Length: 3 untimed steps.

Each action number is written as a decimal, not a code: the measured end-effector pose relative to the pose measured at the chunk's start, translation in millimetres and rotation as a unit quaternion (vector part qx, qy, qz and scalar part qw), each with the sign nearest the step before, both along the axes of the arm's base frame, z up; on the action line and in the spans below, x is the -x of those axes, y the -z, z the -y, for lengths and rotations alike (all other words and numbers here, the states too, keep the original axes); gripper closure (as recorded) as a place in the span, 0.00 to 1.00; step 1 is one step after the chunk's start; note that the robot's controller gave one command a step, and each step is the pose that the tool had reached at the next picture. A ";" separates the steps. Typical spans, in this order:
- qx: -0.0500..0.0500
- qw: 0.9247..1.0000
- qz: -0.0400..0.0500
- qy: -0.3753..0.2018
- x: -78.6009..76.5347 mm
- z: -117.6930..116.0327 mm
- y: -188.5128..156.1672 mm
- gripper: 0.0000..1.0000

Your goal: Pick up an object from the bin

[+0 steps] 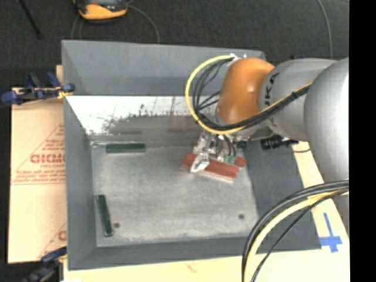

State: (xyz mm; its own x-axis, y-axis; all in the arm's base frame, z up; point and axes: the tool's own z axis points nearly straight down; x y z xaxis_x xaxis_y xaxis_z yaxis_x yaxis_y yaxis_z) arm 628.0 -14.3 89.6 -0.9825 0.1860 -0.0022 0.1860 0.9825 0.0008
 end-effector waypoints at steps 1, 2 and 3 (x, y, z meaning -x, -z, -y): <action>0.000 1.000 0.000 0.000 0.0 0.1 0.0 1.00; 0.001 0.999 -0.002 -0.038 15.7 0.7 -40.7 1.00; 0.001 0.997 0.001 -0.077 9.3 -33.1 -155.6 1.00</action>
Offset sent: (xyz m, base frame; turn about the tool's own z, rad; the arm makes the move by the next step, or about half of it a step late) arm -0.0641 0.0007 0.1991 -0.3486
